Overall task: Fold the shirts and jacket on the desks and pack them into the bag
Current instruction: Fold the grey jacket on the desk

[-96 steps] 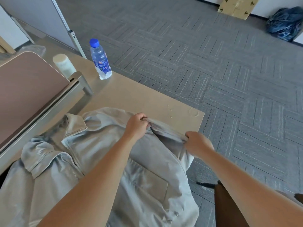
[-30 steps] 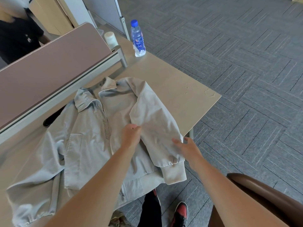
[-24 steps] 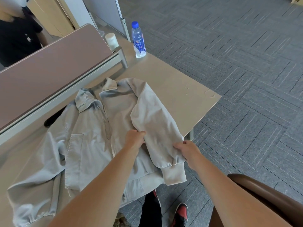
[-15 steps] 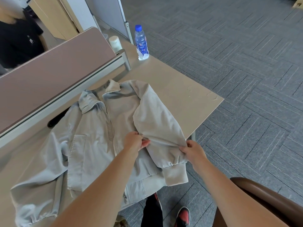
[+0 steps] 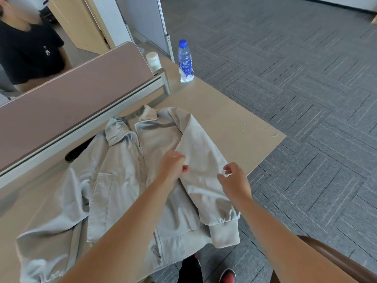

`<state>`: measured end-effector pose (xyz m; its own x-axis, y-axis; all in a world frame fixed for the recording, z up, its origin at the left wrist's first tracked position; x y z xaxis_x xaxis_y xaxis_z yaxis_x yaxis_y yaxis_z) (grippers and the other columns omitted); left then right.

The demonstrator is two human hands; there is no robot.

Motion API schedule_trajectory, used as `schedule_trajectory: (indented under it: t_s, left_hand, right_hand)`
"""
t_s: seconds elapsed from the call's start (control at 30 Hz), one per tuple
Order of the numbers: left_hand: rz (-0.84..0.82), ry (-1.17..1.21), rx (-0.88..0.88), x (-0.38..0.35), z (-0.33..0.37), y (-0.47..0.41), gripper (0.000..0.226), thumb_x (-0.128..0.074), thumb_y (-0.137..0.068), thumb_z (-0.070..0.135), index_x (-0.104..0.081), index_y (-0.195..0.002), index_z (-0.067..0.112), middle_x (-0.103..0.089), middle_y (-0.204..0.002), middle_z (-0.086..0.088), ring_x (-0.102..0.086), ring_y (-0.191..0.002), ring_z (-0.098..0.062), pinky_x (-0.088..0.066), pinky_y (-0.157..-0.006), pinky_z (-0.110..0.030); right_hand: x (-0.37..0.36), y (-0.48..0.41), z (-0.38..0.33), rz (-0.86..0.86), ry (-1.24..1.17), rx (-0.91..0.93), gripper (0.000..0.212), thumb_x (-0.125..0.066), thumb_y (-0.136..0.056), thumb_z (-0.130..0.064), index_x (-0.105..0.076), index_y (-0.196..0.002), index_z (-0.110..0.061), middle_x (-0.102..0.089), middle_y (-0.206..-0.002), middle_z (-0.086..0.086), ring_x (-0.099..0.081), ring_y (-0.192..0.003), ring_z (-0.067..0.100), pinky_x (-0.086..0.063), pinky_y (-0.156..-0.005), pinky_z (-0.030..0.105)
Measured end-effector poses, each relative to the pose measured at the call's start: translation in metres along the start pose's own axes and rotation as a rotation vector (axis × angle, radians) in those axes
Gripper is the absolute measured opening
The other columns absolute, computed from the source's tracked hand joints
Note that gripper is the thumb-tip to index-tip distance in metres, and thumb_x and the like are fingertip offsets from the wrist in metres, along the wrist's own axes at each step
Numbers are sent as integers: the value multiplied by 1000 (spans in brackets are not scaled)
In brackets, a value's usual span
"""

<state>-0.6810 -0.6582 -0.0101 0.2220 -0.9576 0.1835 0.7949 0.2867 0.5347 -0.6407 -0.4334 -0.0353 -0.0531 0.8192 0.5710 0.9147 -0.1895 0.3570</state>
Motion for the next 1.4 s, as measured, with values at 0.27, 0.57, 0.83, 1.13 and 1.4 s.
schedule_trajectory:
  t_s: [0.27, 0.57, 0.83, 1.13, 1.4]
  left_hand:
    - [-73, -76, -88, 2, 52, -46, 6, -54, -93, 10, -56, -98, 9, -65, -93, -10, -72, -76, -25, -60, -85, -45]
    - [-200, -74, 9, 6, 61, -146, 20, -59, -93, 2, -64, -113, 3, -72, -85, -6, -74, -82, -22, -61, -84, -36]
    - [-220, -54, 138, -10, 57, -205, 19, -58, -96, 12, -60, -112, 2, -70, -97, -15, -71, -81, -27, -62, -78, -41]
    - [-308, -203, 41, -18, 72, -236, 28, -51, -95, 3, -73, -81, 14, -56, -59, -1, -46, -51, -12, -36, -46, -20]
    - [-305, -395, -59, 4, 84, -249, 15, -57, -84, 0, -65, -85, 13, -53, -60, 0, -46, -51, -15, -35, -51, -25]
  right_hand:
    - [-28, -54, -52, -51, -85, 31, 19, -66, -89, -26, -55, -104, -27, -59, -106, -9, -59, -88, 12, -46, -71, 30]
    - [-54, -145, -115, -6, -72, 17, 22, -69, -90, -32, -56, -106, -27, -59, -108, -9, -58, -88, 9, -46, -69, 28]
    - [-71, -197, -137, 1, 120, -91, 40, -69, -86, -46, -55, -113, -20, -54, -112, -4, -57, -89, 17, -49, -75, 36]
    - [-76, -222, -133, 25, 262, -164, 19, -56, -94, -26, -50, -76, -21, -59, -77, -1, -52, -66, 18, -37, -54, 30]
    - [-92, -220, -144, -15, 346, -134, 18, -56, -97, -32, -54, -84, -20, -62, -80, -2, -58, -74, 19, -42, -58, 31]
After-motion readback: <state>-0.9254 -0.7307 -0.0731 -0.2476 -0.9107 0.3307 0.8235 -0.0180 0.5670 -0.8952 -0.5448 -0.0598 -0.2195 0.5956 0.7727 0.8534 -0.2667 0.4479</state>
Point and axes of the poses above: each hand's wrist, its own y-axis away from the middle knuckle, its own x-axis out of the back of the hand, z = x × y, the point moved 7 cm from there along -y, towards the middle knuckle
